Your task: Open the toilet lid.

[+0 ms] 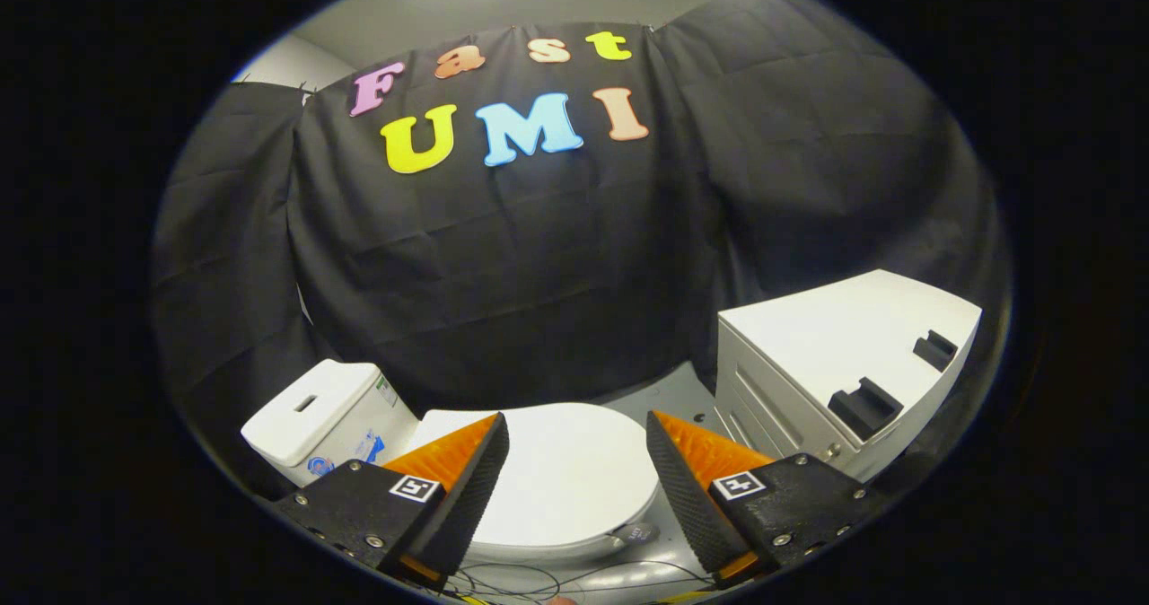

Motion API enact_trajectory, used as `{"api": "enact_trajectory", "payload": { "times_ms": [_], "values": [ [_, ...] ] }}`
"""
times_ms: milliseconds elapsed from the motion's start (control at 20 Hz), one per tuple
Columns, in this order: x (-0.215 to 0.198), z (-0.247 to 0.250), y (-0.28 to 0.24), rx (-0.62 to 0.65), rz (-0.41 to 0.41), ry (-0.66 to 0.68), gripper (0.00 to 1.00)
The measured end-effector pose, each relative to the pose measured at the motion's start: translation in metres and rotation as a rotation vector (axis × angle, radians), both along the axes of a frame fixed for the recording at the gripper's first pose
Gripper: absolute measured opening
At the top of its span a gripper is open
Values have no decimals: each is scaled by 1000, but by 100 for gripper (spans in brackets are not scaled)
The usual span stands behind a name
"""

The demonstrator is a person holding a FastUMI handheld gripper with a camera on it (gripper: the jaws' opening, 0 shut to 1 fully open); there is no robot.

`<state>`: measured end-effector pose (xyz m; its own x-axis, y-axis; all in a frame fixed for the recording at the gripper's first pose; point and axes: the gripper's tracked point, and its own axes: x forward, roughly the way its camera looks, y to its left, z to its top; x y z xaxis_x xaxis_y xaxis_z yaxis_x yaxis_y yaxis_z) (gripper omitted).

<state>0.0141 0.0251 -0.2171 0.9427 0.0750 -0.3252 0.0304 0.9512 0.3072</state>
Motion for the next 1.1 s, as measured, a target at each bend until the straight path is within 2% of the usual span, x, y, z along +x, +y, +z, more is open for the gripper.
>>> {"api": "enact_trajectory", "payload": {
  "times_ms": [200, 450, 850, 1100],
  "values": [
    [-9, -42, 13, 84, 6, 99, 96],
    [-19, -93, 20, 93, 9, 235, 96],
    [-24, -145, 24, 220, -21, 365, 96],
    [-34, -169, 28, 237, -33, 428, 96]
  ]
}}
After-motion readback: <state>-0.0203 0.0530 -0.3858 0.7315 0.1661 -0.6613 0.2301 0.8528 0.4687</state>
